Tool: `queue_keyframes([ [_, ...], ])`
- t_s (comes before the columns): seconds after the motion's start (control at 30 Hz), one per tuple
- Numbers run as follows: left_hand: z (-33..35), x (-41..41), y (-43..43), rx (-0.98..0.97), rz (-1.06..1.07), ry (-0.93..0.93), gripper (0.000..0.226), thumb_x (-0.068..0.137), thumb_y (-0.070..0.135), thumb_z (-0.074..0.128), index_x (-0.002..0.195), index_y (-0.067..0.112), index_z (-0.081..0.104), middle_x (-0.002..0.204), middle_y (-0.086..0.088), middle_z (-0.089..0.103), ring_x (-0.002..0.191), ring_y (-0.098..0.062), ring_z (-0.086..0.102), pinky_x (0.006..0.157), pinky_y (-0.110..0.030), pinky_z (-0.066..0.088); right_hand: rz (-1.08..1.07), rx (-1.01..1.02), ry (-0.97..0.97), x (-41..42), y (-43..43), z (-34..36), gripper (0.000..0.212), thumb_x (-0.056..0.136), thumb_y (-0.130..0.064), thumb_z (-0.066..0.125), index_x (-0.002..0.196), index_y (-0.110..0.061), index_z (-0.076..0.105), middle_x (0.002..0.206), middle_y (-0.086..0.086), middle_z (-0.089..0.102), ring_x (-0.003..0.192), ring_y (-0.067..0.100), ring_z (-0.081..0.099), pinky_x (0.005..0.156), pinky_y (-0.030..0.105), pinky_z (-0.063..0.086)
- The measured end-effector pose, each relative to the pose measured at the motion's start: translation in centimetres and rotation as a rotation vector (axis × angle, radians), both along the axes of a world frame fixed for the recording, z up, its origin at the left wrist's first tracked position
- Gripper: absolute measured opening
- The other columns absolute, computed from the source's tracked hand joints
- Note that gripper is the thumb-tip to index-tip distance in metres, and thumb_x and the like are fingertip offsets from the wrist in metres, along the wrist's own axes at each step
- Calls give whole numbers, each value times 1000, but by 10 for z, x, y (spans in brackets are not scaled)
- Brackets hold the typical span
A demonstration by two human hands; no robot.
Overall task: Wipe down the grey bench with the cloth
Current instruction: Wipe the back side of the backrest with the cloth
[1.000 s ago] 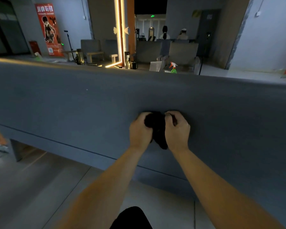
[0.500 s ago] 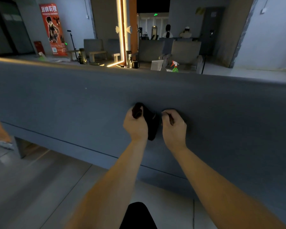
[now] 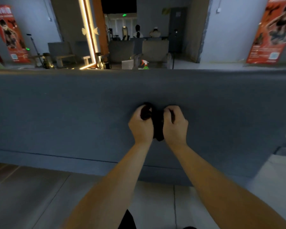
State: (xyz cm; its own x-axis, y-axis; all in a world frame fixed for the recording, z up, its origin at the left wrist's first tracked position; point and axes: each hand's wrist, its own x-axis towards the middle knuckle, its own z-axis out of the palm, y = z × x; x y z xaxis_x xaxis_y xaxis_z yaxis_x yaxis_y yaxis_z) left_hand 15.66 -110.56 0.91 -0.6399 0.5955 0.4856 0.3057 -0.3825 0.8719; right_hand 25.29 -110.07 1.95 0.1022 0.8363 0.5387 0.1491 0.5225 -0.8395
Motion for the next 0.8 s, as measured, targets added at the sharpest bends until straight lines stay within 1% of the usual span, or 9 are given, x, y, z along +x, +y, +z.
queue_keyframes([
  [0.07, -1, 6, -1, 4, 18, 15, 17, 99, 21, 63, 110, 19, 76, 100, 10, 73, 94, 2, 64, 81, -11, 50, -67, 21, 45, 29, 2, 3, 16, 102, -25, 51, 92, -21, 62, 74, -1, 64, 68, 20, 62, 61, 42, 55],
  [0.13, 1, 14, -3, 8, 4, 54, 18, 99, 20, 63, 113, 20, 75, 104, 10, 73, 97, 1, 64, 86, -15, 52, -121, 11, 61, 52, 5, 8, 16, 100, -27, 50, 89, -23, 61, 74, 0, 64, 68, 23, 62, 62, 46, 55],
  [0.23, 9, 60, 2, 26, -54, 241, 24, 94, 11, 65, 114, 20, 75, 107, 11, 72, 98, 0, 64, 88, -13, 50, -168, -26, 78, 72, 4, 13, 17, 101, -22, 50, 89, -19, 62, 77, -3, 64, 70, 12, 60, 65, 35, 52],
  [0.3, 15, 102, 9, -1, -124, 228, 26, 91, 6, 66, 112, 18, 75, 105, 8, 72, 97, -4, 65, 88, -19, 53, -178, -77, 114, 86, 4, 11, 17, 103, -20, 50, 92, -17, 62, 81, -6, 65, 72, 5, 60, 68, 27, 50],
  [0.37, 16, 128, 19, -18, -133, 174, 26, 91, 4, 65, 112, 16, 75, 104, 4, 72, 97, -9, 65, 90, -27, 56, -173, -129, 113, 109, 8, 8, 18, 104, -21, 48, 95, -15, 62, 86, -5, 66, 76, 3, 60, 70, 24, 49],
  [0.5, 12, 145, 34, -10, -88, 230, 23, 92, 6, 62, 107, 17, 76, 101, 5, 73, 95, -9, 66, 87, -26, 55, -94, -161, 17, 151, 15, 11, 23, 106, -21, 46, 96, -10, 63, 87, -1, 65, 69, -5, 56, 59, 10, 42],
  [0.57, 11, 172, 36, -71, -177, 299, 23, 90, 4, 61, 102, 18, 76, 95, 6, 72, 88, -7, 65, 79, -24, 55, -81, -208, 25, 166, 15, 10, 22, 107, -23, 45, 102, -13, 63, 92, -3, 67, 78, -3, 61, 61, 11, 44],
  [0.7, 7, 210, 40, -132, -231, 284, 18, 91, 6, 60, 91, 16, 75, 86, 8, 71, 78, -3, 63, 70, -17, 51, -15, -364, 61, 206, 19, 5, 25, 108, -28, 41, 110, -20, 65, 104, 0, 69, 97, 13, 65, 80, 31, 53],
  [0.8, 11, 218, 44, -120, -245, 269, 21, 93, 7, 59, 85, 21, 72, 79, 18, 66, 75, 5, 62, 65, -6, 44, 8, -361, 52, 226, 24, 11, 26, 108, -23, 40, 109, -19, 66, 104, 0, 69, 99, 16, 65, 81, 31, 52],
])
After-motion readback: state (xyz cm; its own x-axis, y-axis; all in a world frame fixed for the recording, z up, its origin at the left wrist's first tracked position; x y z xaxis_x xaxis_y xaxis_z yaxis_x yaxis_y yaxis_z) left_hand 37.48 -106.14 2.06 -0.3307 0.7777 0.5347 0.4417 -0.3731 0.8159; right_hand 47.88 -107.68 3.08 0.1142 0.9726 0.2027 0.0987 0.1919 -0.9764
